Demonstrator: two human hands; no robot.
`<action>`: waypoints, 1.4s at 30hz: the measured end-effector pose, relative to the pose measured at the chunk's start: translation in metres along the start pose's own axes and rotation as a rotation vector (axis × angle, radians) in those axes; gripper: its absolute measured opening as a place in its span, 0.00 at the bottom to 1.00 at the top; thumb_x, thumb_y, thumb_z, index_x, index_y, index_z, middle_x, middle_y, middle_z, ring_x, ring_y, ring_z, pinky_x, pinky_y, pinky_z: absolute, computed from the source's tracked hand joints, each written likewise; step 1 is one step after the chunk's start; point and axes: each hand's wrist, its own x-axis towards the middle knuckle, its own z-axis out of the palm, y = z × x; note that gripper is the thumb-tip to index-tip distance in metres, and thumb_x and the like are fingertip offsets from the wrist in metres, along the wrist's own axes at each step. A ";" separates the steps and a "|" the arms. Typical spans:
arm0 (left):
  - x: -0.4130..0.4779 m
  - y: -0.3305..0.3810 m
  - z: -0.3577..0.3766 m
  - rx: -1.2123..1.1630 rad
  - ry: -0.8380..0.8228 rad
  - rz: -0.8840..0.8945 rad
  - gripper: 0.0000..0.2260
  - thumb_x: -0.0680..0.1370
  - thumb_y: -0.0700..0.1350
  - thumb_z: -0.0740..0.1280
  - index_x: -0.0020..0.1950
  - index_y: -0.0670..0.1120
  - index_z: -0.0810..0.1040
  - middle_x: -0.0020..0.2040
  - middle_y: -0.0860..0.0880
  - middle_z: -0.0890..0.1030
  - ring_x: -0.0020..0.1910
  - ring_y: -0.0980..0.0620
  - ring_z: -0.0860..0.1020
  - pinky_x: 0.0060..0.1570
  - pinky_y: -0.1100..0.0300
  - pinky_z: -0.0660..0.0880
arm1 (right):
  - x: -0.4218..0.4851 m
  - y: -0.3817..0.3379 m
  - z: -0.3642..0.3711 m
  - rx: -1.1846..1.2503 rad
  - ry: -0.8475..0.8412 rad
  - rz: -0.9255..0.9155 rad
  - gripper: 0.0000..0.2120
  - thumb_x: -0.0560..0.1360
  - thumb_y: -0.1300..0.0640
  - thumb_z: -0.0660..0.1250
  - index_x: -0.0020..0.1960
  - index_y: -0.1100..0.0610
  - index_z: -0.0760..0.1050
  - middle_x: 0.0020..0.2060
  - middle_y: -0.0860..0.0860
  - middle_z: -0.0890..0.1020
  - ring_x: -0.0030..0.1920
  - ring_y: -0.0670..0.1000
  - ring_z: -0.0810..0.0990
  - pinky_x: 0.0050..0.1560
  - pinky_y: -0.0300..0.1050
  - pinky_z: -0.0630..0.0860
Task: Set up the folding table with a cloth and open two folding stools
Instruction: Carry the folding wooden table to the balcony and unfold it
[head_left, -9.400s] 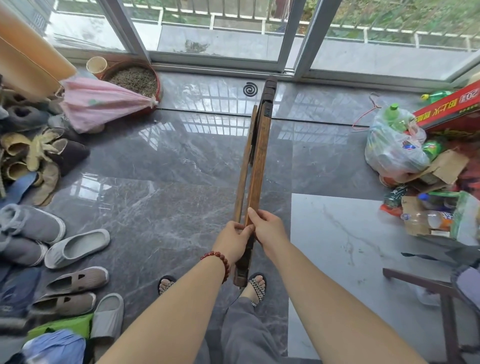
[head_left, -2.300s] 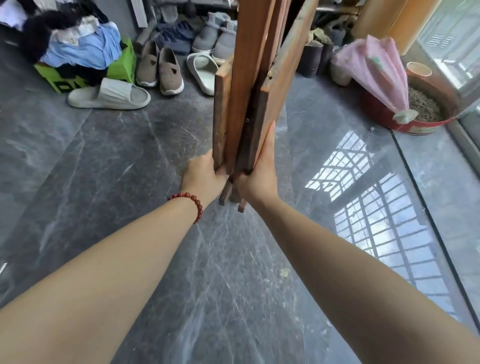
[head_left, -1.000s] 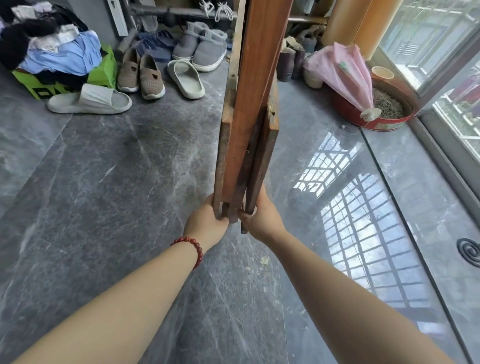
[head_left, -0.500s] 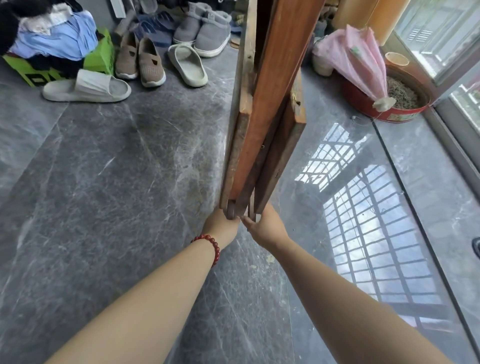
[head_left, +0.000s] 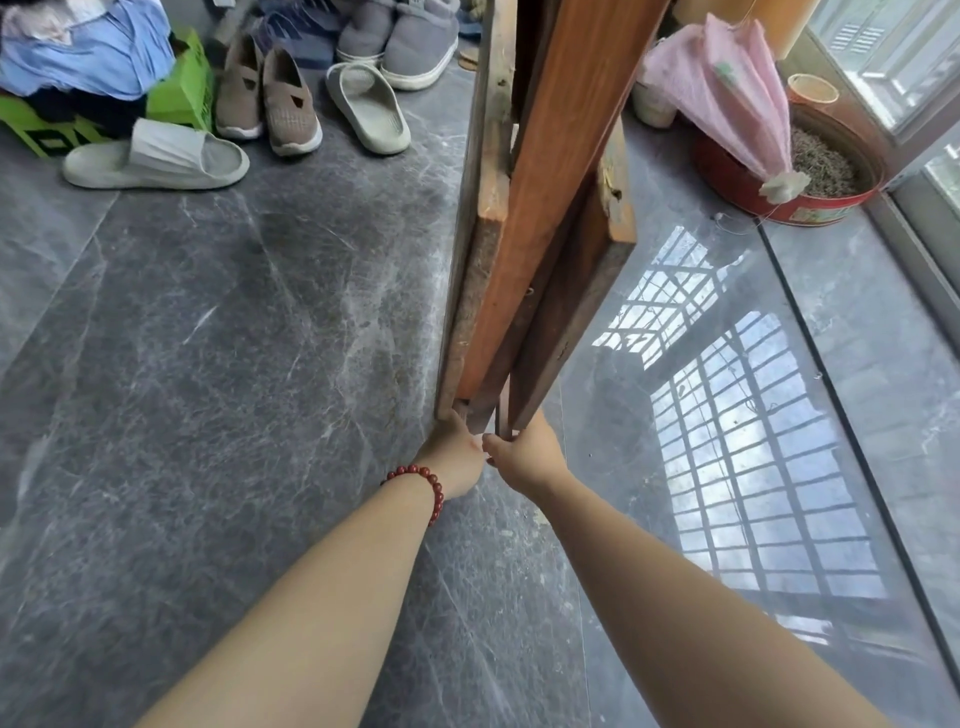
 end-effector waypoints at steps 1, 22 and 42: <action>0.000 0.000 0.001 -0.008 0.007 0.001 0.10 0.80 0.40 0.53 0.62 0.43 0.60 0.47 0.43 0.74 0.45 0.45 0.78 0.49 0.48 0.79 | 0.002 0.000 0.001 0.066 -0.014 0.050 0.27 0.71 0.62 0.64 0.69 0.60 0.63 0.41 0.43 0.77 0.37 0.42 0.78 0.36 0.35 0.76; 0.026 -0.002 0.002 -0.291 0.164 -0.100 0.09 0.77 0.43 0.58 0.55 0.42 0.72 0.51 0.38 0.78 0.47 0.40 0.78 0.42 0.57 0.71 | 0.013 -0.024 0.018 0.364 -0.013 0.397 0.11 0.76 0.60 0.56 0.35 0.57 0.65 0.27 0.52 0.66 0.25 0.49 0.64 0.26 0.39 0.60; 0.004 -0.015 0.010 -0.111 0.154 -0.052 0.05 0.79 0.43 0.57 0.51 0.44 0.70 0.54 0.37 0.79 0.50 0.40 0.78 0.45 0.57 0.71 | -0.004 -0.002 0.003 0.265 0.040 0.470 0.16 0.75 0.50 0.60 0.32 0.54 0.60 0.23 0.50 0.63 0.21 0.48 0.58 0.20 0.31 0.56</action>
